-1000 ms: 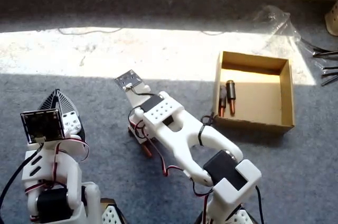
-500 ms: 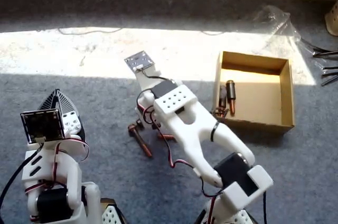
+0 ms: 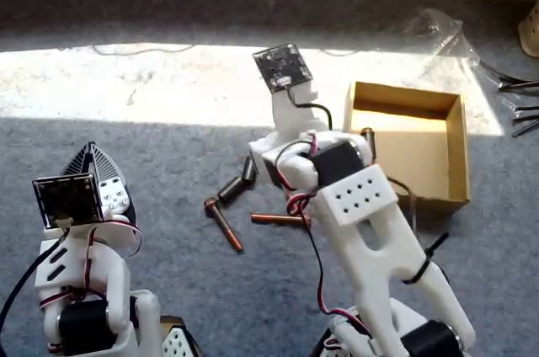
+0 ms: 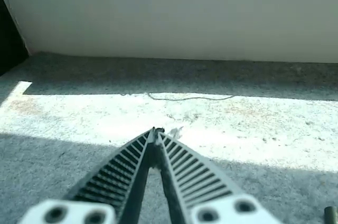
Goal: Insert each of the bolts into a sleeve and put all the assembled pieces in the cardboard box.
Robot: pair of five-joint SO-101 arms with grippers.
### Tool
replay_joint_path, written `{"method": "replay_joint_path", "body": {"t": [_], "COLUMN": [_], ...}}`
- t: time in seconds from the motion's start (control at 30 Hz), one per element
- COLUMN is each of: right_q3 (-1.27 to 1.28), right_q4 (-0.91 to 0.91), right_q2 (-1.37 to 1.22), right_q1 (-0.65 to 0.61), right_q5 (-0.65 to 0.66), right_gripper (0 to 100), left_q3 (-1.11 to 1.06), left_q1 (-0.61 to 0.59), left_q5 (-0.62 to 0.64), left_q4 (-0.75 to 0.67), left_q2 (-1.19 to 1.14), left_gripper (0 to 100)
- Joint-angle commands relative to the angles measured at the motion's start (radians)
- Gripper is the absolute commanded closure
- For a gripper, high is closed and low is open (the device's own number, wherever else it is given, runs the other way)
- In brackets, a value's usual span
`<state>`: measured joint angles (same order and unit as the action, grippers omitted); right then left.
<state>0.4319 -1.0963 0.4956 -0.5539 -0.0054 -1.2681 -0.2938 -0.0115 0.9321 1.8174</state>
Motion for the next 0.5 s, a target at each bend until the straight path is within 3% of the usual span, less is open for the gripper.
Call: {"method": "replay_joint_path", "body": {"t": [0.0,0.37,0.47], "right_q3": [0.042,0.269,0.331], "right_q4": [-0.001,0.002,0.002], "right_q2": [0.13,0.407,0.486], "right_q1": [0.019,0.019,0.019], "right_q5": [0.075,0.091,0.091], "right_gripper": [99.4,99.4,99.4], "left_q3": [0.002,-0.058,-0.124], "left_q1": [0.051,0.185,0.243], "left_q5": [-0.003,-0.003,-0.003], "left_q4": [0.006,0.0,-0.06], "left_q2": [0.007,0.004,0.004], "left_gripper": [99,99,99]}}
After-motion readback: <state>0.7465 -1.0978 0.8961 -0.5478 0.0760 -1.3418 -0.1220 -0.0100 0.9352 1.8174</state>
